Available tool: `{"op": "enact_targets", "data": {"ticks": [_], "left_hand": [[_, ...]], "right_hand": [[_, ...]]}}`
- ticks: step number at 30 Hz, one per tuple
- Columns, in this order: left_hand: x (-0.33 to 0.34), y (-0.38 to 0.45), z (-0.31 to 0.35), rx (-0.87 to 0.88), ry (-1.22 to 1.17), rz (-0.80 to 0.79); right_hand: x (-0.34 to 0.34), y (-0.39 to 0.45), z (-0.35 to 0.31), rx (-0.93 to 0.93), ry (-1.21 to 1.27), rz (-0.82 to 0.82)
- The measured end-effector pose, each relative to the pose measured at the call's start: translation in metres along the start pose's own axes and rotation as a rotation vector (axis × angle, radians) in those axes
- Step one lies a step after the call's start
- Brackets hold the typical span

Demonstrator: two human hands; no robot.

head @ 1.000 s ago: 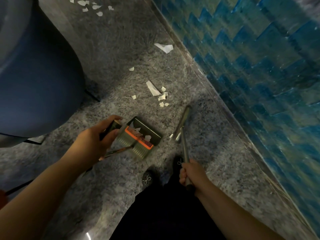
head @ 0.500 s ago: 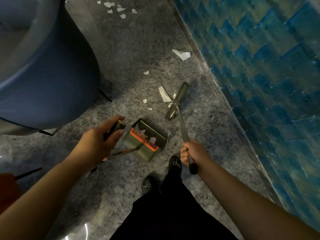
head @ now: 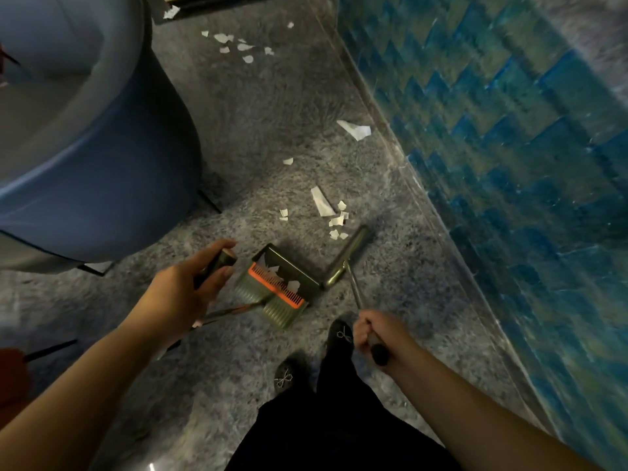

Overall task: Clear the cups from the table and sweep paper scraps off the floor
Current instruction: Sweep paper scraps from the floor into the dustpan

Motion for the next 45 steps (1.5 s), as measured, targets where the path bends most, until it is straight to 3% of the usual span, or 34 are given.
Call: {"op": "enact_targets", "data": {"ticks": [9, 26, 36, 45], "left_hand": [[-0.016, -0.001, -0.022, -0.063, -0.091, 0.045], [-0.054, 0.121, 0.037, -0.229, -0.161, 0.268], [-0.086, 0.130, 0.066, -0.227, -0.189, 0.301], [-0.112, 0.129, 0.050, -0.242, -0.209, 0.289]], "right_hand": [[0.043, 0.063, -0.043, -0.005, -0.004, -0.083], [0.152, 0.131, -0.283, 0.034, -0.204, -0.220], [0.141, 0.086, -0.279, 0.023, -0.140, -0.146], [0.176, 0.129, -0.281, 0.084, -0.097, -0.147]]}}
Point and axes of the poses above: each hand's wrist, its own y-axis towards the middle knuckle, its own x-axis out of the palm, z = x × y, the point moved 5 cm from there along y, towards the middle knuckle, and after that the axes turned 10 degrees about -z, right-handed, at the moved point
